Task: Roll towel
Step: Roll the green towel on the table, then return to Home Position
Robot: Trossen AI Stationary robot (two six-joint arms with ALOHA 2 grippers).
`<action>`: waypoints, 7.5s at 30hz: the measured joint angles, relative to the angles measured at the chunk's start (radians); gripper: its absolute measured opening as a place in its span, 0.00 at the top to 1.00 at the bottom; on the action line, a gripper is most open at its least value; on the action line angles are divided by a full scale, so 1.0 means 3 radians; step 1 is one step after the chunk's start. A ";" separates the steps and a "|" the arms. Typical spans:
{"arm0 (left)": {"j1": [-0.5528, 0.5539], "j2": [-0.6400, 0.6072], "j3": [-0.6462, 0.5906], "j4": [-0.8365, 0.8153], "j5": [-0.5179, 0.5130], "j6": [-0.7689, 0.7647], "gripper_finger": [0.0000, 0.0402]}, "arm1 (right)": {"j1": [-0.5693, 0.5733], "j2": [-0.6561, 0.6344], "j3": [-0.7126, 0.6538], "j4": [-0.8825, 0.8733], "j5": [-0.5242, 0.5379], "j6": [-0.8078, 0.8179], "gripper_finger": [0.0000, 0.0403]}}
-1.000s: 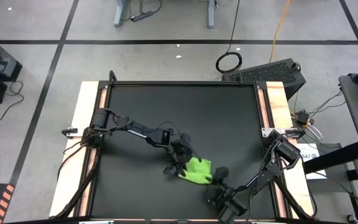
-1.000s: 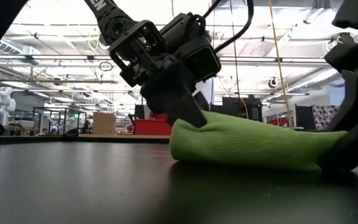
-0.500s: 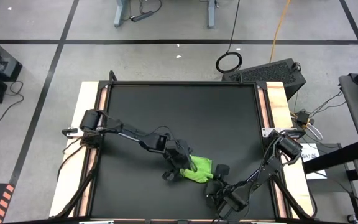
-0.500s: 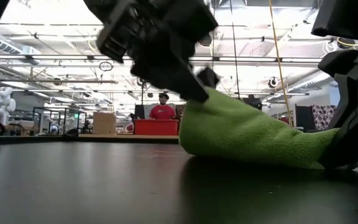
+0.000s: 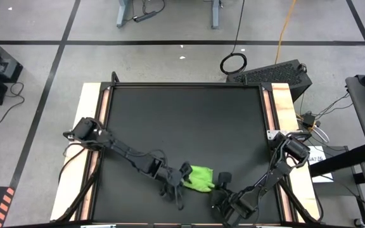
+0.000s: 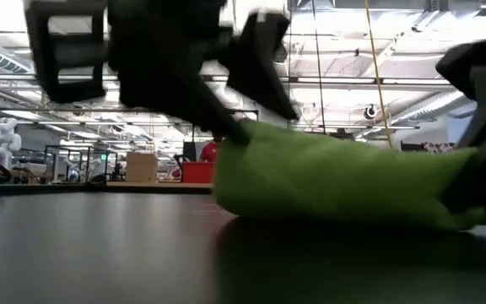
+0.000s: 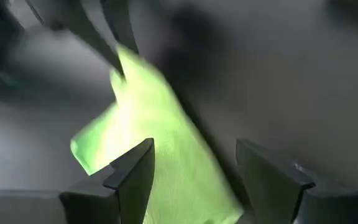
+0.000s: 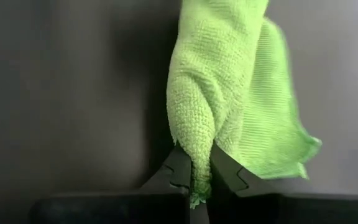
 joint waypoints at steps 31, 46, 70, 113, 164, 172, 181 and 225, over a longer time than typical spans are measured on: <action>0.0487 0.0370 0.0004 -0.0454 0.1106 -0.1304 0.91 | -0.0294 -0.0464 -0.0174 0.0290 -0.0817 0.0419 0.85; 0.0910 0.0392 -0.0014 -0.0514 0.2009 -0.1493 0.90 | 0.0094 -0.0329 -0.0170 0.0627 0.0094 -0.1880 0.32; 0.1120 0.0607 -0.0008 -0.0267 0.2677 -0.1579 0.80 | -0.0593 0.0136 -0.0160 0.0510 -0.0046 -0.1392 0.75; 0.0046 0.0251 -0.0004 -0.0270 -0.0640 -0.0338 0.50 | -0.1043 -0.0327 -0.0170 0.0611 -0.2196 -0.0939 0.90; 0.0961 -0.0224 -0.0014 -0.1004 0.1357 -0.1360 0.24 | 0.0423 -0.2734 -0.1514 -0.0371 0.0079 0.0264 0.42; 0.0859 -0.0926 -0.0010 -0.1389 0.0928 -0.1420 0.24 | 0.0642 -0.2962 -0.2024 0.0035 0.0648 0.0301 0.42; 0.0599 -0.2043 -0.0222 -0.1711 -0.0035 -0.1666 0.29 | 0.0715 -0.3598 -0.2495 0.0147 0.1283 0.0071 0.44; 0.0109 -0.3951 -0.3985 0.2079 -0.0723 -0.2561 0.33 | -0.0883 -0.6764 -0.3752 0.1511 -0.0525 -0.2774 0.62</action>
